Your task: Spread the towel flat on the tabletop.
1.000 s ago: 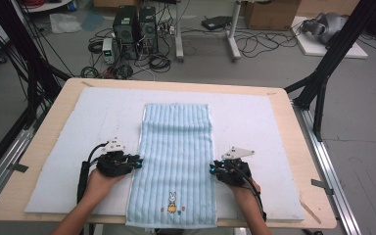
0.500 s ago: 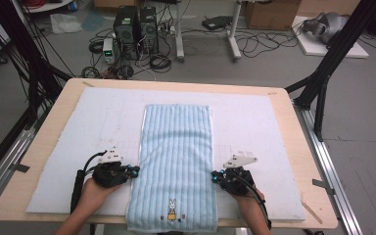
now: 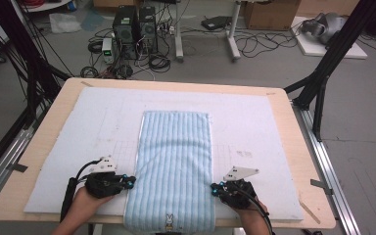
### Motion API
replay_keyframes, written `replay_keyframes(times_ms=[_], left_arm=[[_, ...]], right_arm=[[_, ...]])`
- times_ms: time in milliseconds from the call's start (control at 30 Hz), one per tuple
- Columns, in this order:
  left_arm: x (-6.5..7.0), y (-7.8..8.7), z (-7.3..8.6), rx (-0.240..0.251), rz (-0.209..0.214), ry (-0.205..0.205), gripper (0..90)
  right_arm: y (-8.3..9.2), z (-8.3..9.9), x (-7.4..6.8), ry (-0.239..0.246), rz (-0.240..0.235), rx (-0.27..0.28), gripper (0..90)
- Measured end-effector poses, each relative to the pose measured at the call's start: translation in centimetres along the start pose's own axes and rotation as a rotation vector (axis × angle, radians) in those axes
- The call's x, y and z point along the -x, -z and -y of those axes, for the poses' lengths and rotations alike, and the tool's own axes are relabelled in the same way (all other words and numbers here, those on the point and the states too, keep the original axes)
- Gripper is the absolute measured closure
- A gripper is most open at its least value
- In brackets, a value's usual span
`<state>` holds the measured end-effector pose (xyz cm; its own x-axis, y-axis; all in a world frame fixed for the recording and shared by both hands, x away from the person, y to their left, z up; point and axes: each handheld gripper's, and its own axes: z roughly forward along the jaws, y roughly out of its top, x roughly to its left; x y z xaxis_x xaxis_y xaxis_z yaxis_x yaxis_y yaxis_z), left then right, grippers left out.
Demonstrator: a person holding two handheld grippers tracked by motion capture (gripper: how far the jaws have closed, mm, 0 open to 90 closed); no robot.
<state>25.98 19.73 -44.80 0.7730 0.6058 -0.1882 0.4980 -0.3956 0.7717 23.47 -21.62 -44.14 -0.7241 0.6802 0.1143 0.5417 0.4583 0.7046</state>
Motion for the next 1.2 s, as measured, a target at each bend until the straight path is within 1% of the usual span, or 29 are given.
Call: replay_keyframes(times_ms=[33,67,100,133,200,233,267,300,333,400,433,500,533,567,600,667,733,800,833,900,933,967,1000,1033,1067,1100,1133,1167,1200], left_arm=[[-0.2,0.0,-0.2,0.018,-0.023,0.015,71.7],[-0.6,0.0,-0.5,0.042,-0.039,0.036,61.8],[-1.0,0.1,-0.8,0.065,-0.052,0.051,57.2],[-1.5,0.2,-1.1,0.083,-0.065,0.058,54.3],[-2.4,0.0,-1.9,0.115,-0.084,0.073,55.2],[-3.0,-0.1,-2.4,0.127,-0.09,0.083,56.3],[-3.0,-0.1,-2.4,0.127,-0.09,0.083,58.3],[-4.1,-0.8,-3.4,0.149,-0.109,0.099,60.7],[-4.7,-1.2,-3.9,0.149,-0.113,0.1,63.2],[-5.5,-2.3,-4.8,0.147,-0.126,0.111,68.7],[-5.8,-2.9,-5.3,0.136,-0.131,0.104,72.0],[-6.3,-3.9,-6.1,0.115,-0.155,0.096,73.2],[-6.3,-3.9,-6.1,0.115,-0.155,0.096,73.6],[-6.5,-4.8,-6.7,0.087,-0.172,0.088,74.5],[-6.6,-5.2,-6.9,0.077,-0.182,0.086,74.4],[-6.8,-5.9,-7.1,0.039,-0.2,0.081,74.4],[-6.8,-6.5,-7.0,0.008,-0.219,0.075,74.3],[-6.9,-6.6,-7.0,0.014,-0.234,0.06,75.7],[-6.9,-6.6,-7.0,0.013,-0.242,0.054,76.0],[-7.0,-6.6,-7.0,0.019,-0.238,0.063,76.3],[-7.0,-6.4,-7.0,0.018,-0.244,0.071,74.9],[-7.0,-6.3,-7.0,0.015,-0.254,0.077,70.8],[-7.1,-6.1,-6.9,0.025,-0.251,0.092,63.6],[-7.1,-5.7,-6.8,0.06,-0.231,0.116,59.3],[-7.1,-5.2,-6.7,0.1,-0.221,0.121,56.1],[-7.0,-4.6,-6.6,0.144,-0.213,0.106,53.3],[-7.0,-4.6,-6.6,0.144,-0.213,0.106,49.7],[-6.7,-3.5,-6.3,0.227,-0.2,0.091,45.5],[-6.6,-3.0,-6.1,0.262,-0.194,0.083,42.0]], right_arm=[[0.2,-0.1,-0.1,-0.003,0.008,0.011,78.5],[0.3,-0.2,0.0,-0.015,0.011,0.03,75.2],[0.4,-0.4,0.3,-0.024,0.017,0.053,72.2],[0.5,-0.7,0.6,-0.035,0.026,0.073,70.9],[0.3,-1.0,1.2,-0.054,0.043,0.091,70.2],[0.0,-1.2,1.6,-0.057,0.05,0.09,70.3],[0.0,-1.2,1.6,-0.057,0.05,0.09,70.3],[-0.7,-1.7,2.1,-0.063,0.055,0.093,70.9],[-1.1,-2.0,2.4,-0.061,0.058,0.092,71.3],[-1.9,-2.8,2.6,-0.057,0.054,0.101,71.4],[-2.4,-3.2,2.7,-0.052,0.049,0.101,71.5],[-3.3,-3.7,2.7,-0.032,0.046,0.091,71.5],[-3.3,-3.7,2.7,-0.032,0.046,0.091,71.5],[-4.1,-3.9,2.4,-0.006,0.055,0.044,71.8],[-4.2,-3.9,2.3,0.015,0.063,0.041,71.8],[-4.0,-3.9,2.2,0.027,0.065,0.026,72.2],[-3.8,-3.8,2.1,0.05,0.072,0.011,72.5],[-3.6,-3.7,2.1,0.075,0.074,0.0,72.5],[-3.4,-3.6,2.0,0.074,0.077,-0.005,72.6],[-3.3,-3.6,2.0,0.083,0.075,-0.013,72.5],[-3.1,-3.6,2.1,0.081,0.069,-0.017,71.4],[-3.0,-3.6,2.2,0.073,0.062,-0.018,67.3],[-2.9,-3.5,2.4,0.061,0.057,-0.005,63.5],[-2.6,-3.4,2.7,0.051,0.055,0.027,59.9],[-2.2,-3.4,3.0,0.03,0.052,0.062,54.8],[-1.8,-3.5,3.3,0.014,0.056,0.1,50.0],[-1.3,-3.5,3.7,-0.005,0.069,0.131,44.9],[-0.9,-3.6,4.0,-0.023,0.087,0.151,40.3],[-0.6,-3.6,4.4,-0.04,0.098,0.166,36.7]])
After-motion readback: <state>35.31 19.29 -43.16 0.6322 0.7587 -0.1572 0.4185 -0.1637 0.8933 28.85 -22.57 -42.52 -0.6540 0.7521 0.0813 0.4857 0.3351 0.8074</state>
